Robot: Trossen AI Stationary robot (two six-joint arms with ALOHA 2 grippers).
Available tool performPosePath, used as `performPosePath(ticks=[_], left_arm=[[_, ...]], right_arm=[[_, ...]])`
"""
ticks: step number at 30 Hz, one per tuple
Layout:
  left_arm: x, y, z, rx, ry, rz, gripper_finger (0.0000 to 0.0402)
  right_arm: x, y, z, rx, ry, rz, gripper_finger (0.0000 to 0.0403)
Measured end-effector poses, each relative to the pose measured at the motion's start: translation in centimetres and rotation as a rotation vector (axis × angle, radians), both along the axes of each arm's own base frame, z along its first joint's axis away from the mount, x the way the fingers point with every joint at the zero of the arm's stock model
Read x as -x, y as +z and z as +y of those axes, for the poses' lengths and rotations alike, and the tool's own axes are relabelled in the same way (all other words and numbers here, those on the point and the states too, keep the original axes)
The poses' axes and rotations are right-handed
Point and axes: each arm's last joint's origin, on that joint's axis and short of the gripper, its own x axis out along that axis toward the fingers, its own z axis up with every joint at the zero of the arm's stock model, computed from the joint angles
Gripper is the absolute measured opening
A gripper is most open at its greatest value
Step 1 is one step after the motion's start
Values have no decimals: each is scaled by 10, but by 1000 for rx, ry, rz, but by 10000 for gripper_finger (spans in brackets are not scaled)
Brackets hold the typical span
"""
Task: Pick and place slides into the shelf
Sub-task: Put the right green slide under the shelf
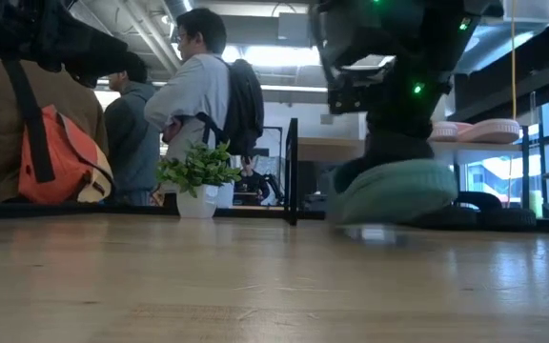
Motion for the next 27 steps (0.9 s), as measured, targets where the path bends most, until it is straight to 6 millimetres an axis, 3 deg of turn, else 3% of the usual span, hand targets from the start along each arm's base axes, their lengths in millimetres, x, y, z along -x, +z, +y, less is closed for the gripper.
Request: performPosePath(ticks=[9,14,18,27], left_arm=[[0,-1,0,-3,0,9,185],[0,-1,0,-4,0,9,185],[0,-1,0,-4,0,10,185],[0,-1,0,-6,0,13,185]], right_arm=[[33,45,2,167,-46,-55,14],[44,58,10,201,2,-54,13],[50,52,12,221,22,-26,13],[69,9,-6,256,-5,31,13]])
